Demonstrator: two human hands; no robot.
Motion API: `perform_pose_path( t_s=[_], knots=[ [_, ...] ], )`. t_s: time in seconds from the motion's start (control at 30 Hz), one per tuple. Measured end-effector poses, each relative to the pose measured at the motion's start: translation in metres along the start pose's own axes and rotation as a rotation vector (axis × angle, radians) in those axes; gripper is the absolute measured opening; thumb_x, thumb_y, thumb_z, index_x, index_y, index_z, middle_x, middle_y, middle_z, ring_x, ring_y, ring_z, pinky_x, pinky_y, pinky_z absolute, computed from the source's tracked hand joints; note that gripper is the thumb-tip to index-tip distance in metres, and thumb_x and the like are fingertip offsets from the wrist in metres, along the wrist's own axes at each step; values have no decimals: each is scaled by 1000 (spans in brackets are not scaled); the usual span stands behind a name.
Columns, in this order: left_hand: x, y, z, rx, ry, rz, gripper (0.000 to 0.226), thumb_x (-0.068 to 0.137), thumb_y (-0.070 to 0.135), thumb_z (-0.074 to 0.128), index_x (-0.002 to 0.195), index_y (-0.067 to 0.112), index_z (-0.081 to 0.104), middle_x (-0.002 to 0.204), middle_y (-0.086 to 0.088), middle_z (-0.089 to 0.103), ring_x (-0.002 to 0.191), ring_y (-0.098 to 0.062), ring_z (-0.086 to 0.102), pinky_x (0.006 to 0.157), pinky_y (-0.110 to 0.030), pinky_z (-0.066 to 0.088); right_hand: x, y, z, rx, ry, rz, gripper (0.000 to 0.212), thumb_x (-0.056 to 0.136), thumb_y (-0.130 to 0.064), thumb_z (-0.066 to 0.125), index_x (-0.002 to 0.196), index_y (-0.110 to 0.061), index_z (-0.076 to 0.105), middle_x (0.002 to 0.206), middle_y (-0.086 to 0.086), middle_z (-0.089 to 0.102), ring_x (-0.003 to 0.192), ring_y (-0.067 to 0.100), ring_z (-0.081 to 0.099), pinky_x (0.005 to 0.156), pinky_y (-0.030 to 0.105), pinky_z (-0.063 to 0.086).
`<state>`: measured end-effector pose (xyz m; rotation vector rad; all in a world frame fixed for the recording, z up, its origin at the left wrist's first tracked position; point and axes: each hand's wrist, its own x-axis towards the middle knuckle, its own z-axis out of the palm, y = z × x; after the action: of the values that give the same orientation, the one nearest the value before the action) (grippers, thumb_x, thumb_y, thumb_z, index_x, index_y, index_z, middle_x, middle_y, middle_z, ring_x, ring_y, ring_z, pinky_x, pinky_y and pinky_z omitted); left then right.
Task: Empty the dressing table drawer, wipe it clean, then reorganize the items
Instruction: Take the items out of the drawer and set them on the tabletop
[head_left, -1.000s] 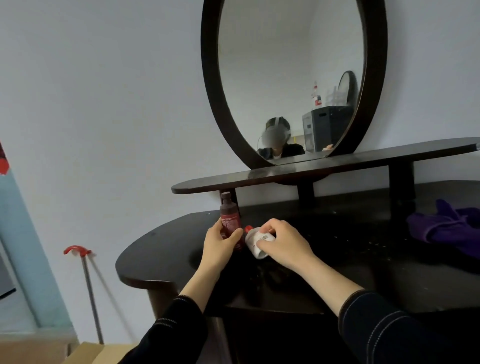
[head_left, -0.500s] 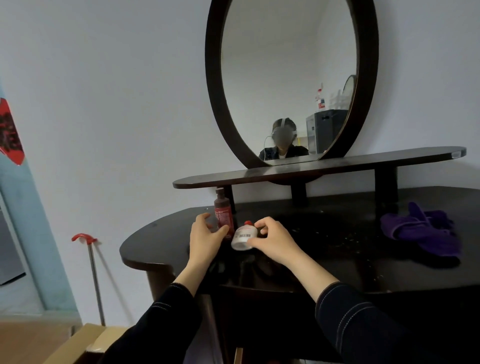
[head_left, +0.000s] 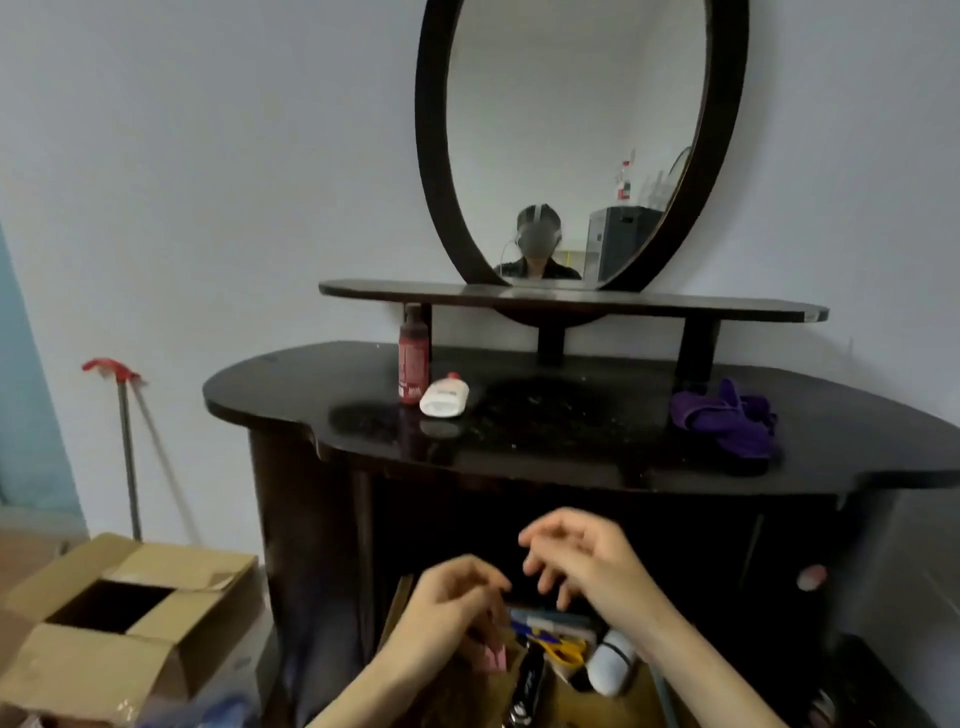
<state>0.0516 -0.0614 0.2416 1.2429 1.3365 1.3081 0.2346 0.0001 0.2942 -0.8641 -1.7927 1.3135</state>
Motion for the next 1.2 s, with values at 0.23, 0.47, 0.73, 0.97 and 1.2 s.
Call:
perform_pose_path(
  t_s=[0.23,0.47,0.73,0.97,1.2],
  knots=[
    [9,-104,36,231,-20,-190,14,97,0,54,91,4,66,69,-7,65,56,-19,61,55,-35,50,-34,153,1,-241,52,410,12,100,-16,59,98,-17,70,89,5,73,70,9,65,61,20,50],
    [38,-141,34,531,-32,-154,10,91,11,59,96,17,66,81,0,68,67,-13,63,62,-30,53,-22,220,-15,-453,149,472,15,97,-16,56,100,-27,67,96,-4,68,87,14,64,75,30,55],
    [50,-163,32,698,-77,-84,17,93,16,61,110,15,65,101,-2,69,90,-16,67,79,-36,59,-1,241,-34,-915,325,476,44,98,-30,58,141,-27,48,138,7,50,102,28,65,66,32,50],
    [43,-162,33,760,-106,-42,17,96,14,58,110,12,66,102,-4,70,92,-18,68,82,-38,58,2,256,-34,-1020,120,527,53,100,-52,48,149,-35,37,139,10,38,110,26,56,76,31,54],
    [41,-161,33,787,-98,2,17,96,15,58,110,12,67,101,-2,69,92,-17,67,80,-37,58,-1,253,-29,-1174,255,571,59,98,-47,57,141,-14,35,126,10,53,100,22,65,61,27,47]
  ],
)
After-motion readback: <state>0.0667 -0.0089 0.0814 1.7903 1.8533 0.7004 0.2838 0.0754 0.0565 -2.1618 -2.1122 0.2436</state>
